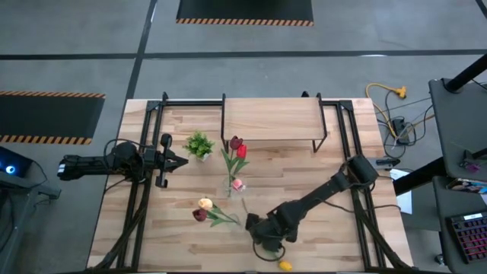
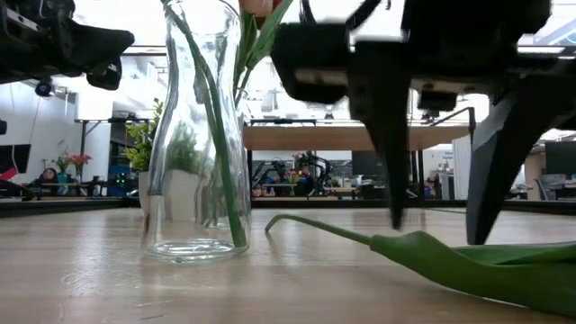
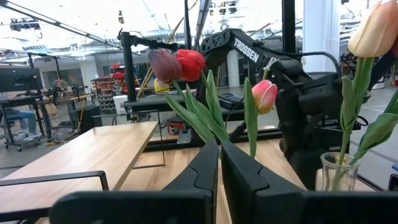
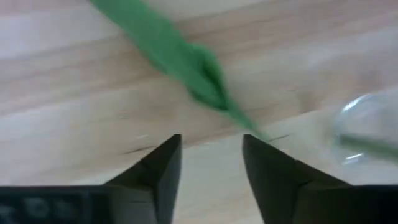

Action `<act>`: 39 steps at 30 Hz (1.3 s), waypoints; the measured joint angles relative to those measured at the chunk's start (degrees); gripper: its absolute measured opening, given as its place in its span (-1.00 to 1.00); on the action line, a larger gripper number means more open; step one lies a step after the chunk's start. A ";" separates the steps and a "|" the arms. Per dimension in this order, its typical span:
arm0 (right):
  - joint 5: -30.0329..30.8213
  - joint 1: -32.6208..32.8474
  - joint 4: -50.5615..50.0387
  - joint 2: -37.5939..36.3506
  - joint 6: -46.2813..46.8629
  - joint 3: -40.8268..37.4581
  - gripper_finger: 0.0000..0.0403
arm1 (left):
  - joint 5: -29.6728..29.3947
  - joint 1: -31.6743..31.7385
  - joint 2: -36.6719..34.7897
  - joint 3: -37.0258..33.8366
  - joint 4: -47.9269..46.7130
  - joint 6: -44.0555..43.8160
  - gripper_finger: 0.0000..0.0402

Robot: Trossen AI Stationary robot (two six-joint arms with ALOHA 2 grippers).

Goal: Pick and place flowers into a vace then onto a shelf
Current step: Put the yellow tulip into the bottom transparent vase

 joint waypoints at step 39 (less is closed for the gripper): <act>-5.49 -1.01 2.74 2.72 -13.63 0.11 -0.94 | -0.01 0.00 0.00 0.04 -0.28 0.51 -0.98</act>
